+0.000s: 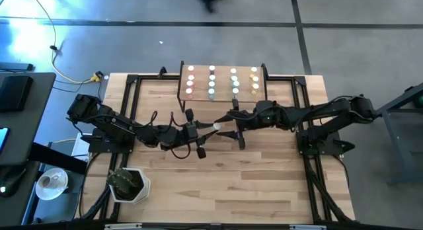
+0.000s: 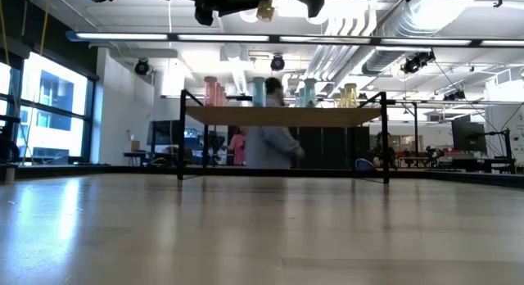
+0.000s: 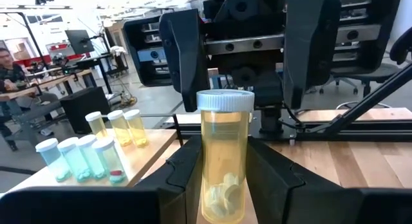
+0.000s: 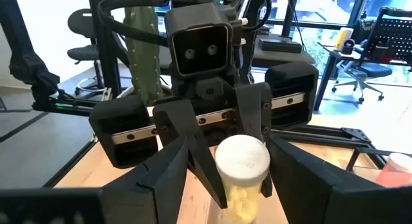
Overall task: Pick and place medicine bottles onto shelf by color
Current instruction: Put the yellow pill bottle on the shelf aligned with the other yellow pill bottles
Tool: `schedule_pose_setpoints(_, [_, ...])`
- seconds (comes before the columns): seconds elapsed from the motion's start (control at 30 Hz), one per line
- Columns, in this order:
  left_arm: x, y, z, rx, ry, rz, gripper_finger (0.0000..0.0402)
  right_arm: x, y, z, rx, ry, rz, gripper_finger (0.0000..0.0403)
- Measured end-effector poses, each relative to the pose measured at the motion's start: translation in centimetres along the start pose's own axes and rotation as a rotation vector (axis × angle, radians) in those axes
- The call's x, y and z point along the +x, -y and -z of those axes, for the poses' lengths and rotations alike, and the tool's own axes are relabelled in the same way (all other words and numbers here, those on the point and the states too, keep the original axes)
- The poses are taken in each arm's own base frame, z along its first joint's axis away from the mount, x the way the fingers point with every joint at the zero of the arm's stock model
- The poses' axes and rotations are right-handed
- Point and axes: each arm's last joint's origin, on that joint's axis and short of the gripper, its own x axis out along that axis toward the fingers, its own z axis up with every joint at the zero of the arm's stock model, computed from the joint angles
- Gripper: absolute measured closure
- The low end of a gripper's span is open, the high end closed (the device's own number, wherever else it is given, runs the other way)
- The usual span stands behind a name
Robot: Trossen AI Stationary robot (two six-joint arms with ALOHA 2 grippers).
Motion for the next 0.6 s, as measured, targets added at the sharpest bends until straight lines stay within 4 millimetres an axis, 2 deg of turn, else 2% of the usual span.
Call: schedule_pose_setpoints(0.6, [0.0, -0.04, -0.33, -0.004, 0.031, 0.003, 0.0308, 0.0, 0.04, -0.25, 0.015, 0.026, 0.007, 0.0202])
